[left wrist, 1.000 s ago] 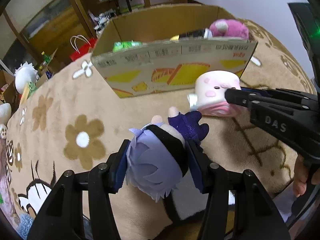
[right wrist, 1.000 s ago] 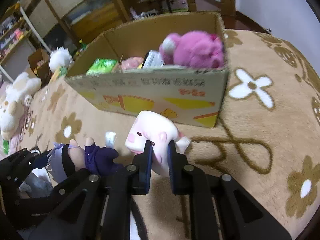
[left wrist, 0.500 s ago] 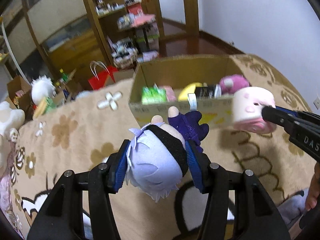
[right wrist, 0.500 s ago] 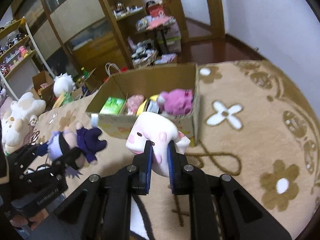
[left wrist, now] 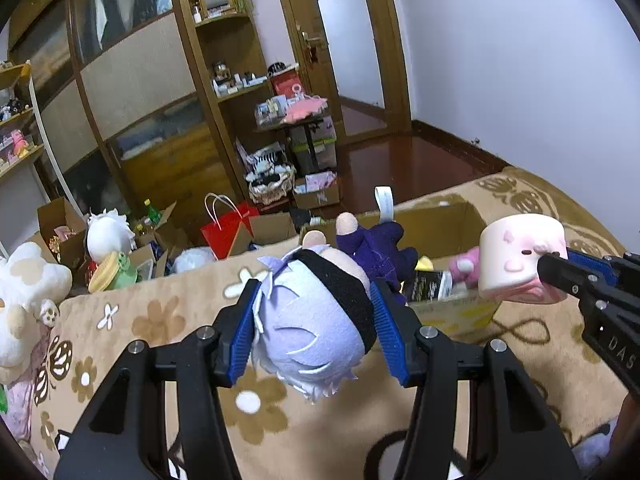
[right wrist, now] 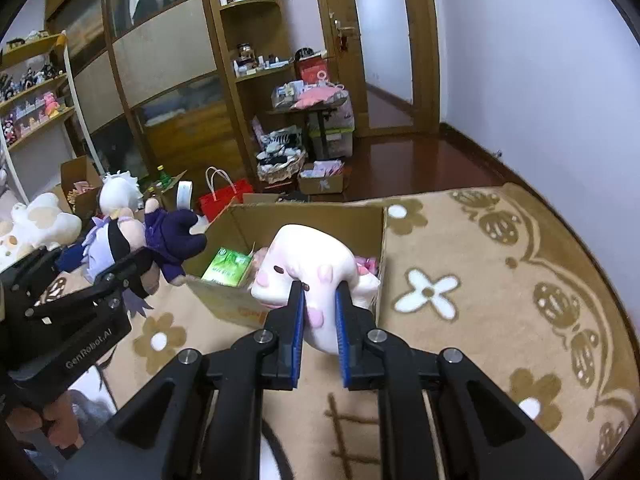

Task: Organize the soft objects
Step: 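Lift both plushes and carry them over the cardboard box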

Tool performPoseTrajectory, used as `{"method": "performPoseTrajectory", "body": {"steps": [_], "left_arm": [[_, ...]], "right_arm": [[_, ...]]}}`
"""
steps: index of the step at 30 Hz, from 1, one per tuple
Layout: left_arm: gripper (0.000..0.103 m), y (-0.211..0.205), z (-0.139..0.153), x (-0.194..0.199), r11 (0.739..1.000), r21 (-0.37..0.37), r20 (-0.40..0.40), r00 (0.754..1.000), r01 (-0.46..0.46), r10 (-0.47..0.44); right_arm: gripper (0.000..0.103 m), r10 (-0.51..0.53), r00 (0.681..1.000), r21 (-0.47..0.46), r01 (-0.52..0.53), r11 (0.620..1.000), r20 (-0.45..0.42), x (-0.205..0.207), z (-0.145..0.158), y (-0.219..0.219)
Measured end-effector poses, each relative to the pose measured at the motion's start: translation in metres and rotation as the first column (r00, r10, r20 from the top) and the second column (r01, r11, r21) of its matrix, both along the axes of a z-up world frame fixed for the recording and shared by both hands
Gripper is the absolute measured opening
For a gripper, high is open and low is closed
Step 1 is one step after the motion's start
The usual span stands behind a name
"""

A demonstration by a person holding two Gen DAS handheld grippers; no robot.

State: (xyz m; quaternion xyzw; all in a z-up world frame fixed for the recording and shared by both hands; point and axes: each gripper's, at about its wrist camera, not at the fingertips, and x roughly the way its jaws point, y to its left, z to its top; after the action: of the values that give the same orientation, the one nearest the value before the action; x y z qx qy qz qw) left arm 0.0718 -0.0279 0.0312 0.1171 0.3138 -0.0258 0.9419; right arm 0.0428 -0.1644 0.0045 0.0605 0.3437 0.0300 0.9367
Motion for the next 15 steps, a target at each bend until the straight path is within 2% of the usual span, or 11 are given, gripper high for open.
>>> {"method": "performPoseTrajectory", "body": {"steps": [11,15], "left_arm": [[0.053,0.001,0.006,0.028,1.000,-0.001,0.038,0.999,-0.026,0.026],[0.053,0.002,0.003,0.040,1.000,0.006,0.043,0.999,-0.029,0.029]], "right_arm": [[0.016,-0.038,0.998,-0.040,0.040,0.998,0.057,0.028,0.008,0.001],[0.016,-0.050,0.994,-0.079,0.059,0.995,0.102,0.037,0.011,0.005]]}}
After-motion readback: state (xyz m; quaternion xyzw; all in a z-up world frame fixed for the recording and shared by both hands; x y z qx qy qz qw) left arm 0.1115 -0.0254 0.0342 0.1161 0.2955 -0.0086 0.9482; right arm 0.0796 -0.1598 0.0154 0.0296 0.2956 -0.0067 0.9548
